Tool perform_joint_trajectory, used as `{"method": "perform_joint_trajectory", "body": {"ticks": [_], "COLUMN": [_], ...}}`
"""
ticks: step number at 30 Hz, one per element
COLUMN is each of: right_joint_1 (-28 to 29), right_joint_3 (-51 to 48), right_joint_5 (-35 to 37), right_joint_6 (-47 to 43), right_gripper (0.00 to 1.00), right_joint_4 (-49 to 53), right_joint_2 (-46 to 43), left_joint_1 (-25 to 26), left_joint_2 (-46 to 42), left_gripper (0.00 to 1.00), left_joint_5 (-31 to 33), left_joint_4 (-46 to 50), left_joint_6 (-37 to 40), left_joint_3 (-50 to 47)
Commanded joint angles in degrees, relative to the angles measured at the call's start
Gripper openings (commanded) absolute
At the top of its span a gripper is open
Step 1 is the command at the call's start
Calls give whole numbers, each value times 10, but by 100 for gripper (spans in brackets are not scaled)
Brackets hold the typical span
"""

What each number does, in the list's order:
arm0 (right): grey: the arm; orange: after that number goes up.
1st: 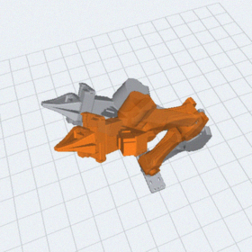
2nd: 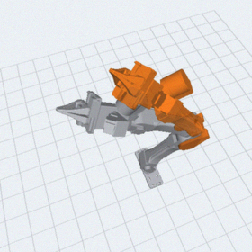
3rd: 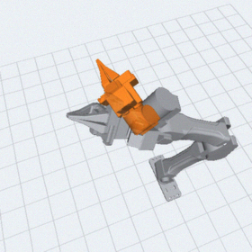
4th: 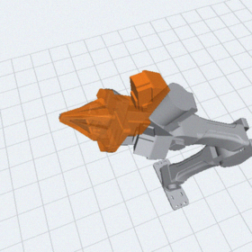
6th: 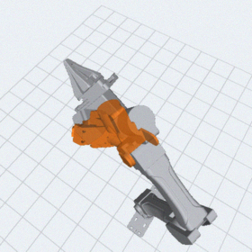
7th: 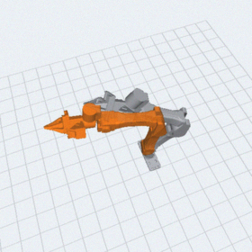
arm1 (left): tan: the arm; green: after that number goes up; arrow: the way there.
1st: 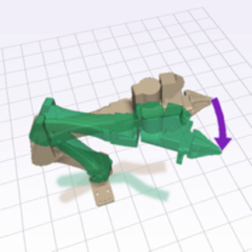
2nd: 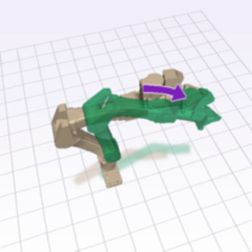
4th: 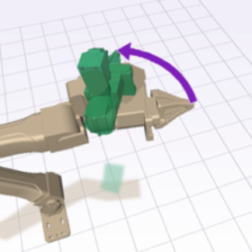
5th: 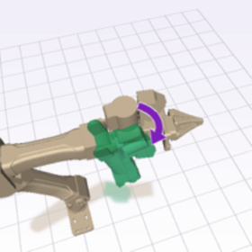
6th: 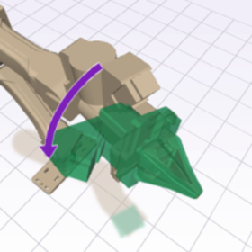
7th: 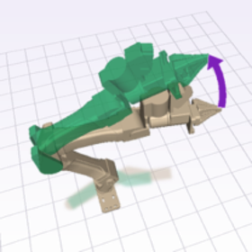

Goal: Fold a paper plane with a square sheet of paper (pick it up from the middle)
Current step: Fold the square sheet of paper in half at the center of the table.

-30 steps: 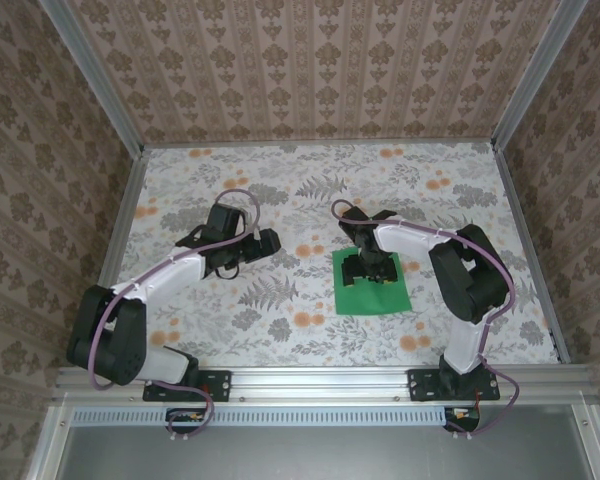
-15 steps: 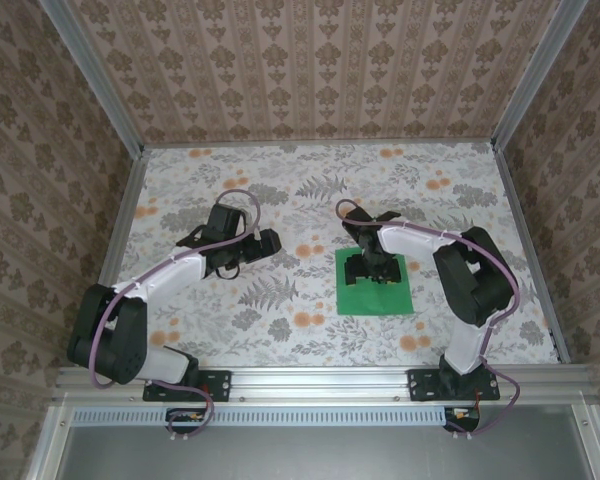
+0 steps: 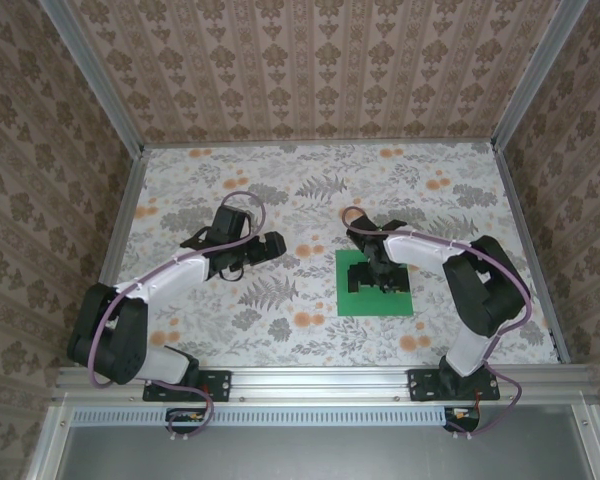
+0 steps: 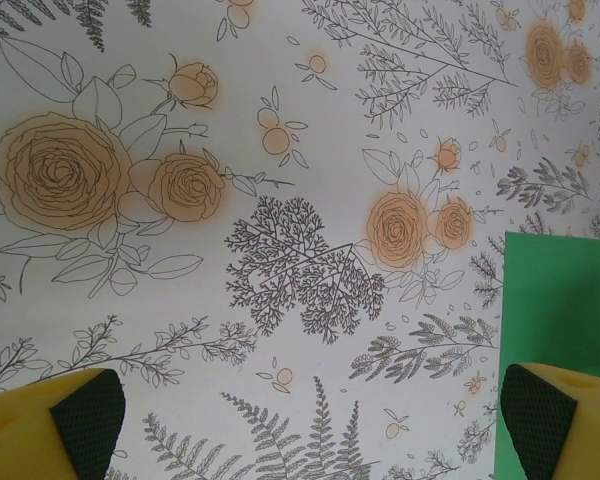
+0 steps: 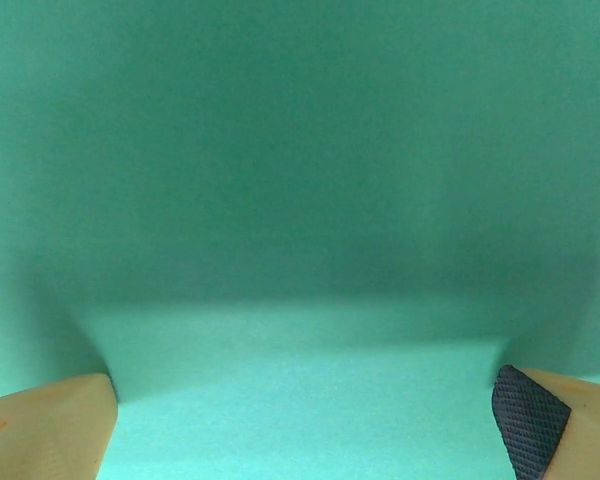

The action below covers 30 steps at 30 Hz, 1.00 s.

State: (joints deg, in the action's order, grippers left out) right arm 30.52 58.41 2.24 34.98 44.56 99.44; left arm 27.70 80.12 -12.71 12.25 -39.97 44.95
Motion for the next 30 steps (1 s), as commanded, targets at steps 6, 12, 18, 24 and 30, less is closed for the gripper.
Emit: {"method": "perform_joint_trajectory", "body": {"ticks": [6,12,18,24,30], "right_joint_1": [8,8,8,7,7], "right_joint_3": [-12,-21,-34,-69,-113], "right_joint_5": [14,17,-18,-161,-313], "right_joint_6": [23,29,29,34,88], "right_gripper": [95,82,69,43,31], "right_joint_4": [-9,-22,-66,-193,-351], "right_joint_2": [49,39,-21,-90,-115], "left_joint_1": [7,8,15,44,63], "left_joint_2": [11,13,28,57,98], "left_gripper": [100,95,87,77,66], "left_joint_5": [-18,-58,-118,-144,-176], "left_joint_4": [-18,-53,-112,-157,-222], "left_joint_6": [-22,-49,-85,-109,-145], "left_joint_3": [-7,-24,-51,-52,-49]}}
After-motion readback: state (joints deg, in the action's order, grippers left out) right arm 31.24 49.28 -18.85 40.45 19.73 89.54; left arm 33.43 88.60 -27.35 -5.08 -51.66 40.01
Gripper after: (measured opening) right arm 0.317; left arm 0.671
